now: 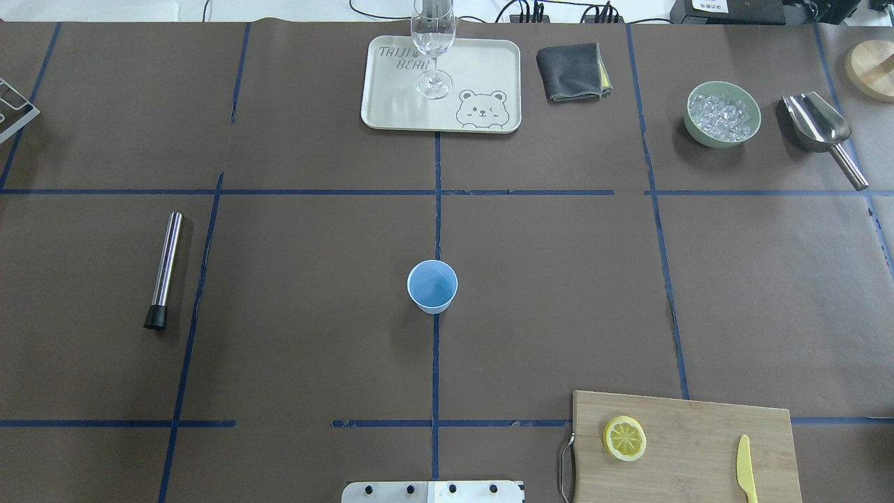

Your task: Squeeze lemon into cup

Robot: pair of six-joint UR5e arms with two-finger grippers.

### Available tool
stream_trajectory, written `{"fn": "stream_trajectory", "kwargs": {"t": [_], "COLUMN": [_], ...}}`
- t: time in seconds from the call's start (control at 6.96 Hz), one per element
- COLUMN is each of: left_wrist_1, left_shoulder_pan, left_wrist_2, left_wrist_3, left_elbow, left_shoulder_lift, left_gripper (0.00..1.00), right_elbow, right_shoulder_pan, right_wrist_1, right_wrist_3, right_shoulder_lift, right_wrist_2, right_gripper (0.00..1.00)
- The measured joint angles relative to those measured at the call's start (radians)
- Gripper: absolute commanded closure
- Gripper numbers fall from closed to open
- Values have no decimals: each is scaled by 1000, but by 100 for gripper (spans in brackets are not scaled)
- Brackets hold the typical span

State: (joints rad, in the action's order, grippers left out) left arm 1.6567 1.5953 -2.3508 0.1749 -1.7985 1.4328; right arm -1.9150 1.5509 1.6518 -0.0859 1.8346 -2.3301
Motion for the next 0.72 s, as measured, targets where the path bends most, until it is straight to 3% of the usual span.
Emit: {"fn": "stream_trajectory", "kwargs": {"t": [0.72], "left_wrist_1": [3], "left_shoulder_pan": [2], "left_wrist_2": [2], "left_wrist_3": [3], "left_elbow": [-16], "left_shoulder_lift": [10], "left_gripper": [0], "right_elbow": [-25], "right_shoulder_pan": [-3], "right_wrist_1": [-3], "right_wrist_3": [4], "right_shoulder_lift": [-13], "right_wrist_2": [-13], "right_gripper": [0]}}
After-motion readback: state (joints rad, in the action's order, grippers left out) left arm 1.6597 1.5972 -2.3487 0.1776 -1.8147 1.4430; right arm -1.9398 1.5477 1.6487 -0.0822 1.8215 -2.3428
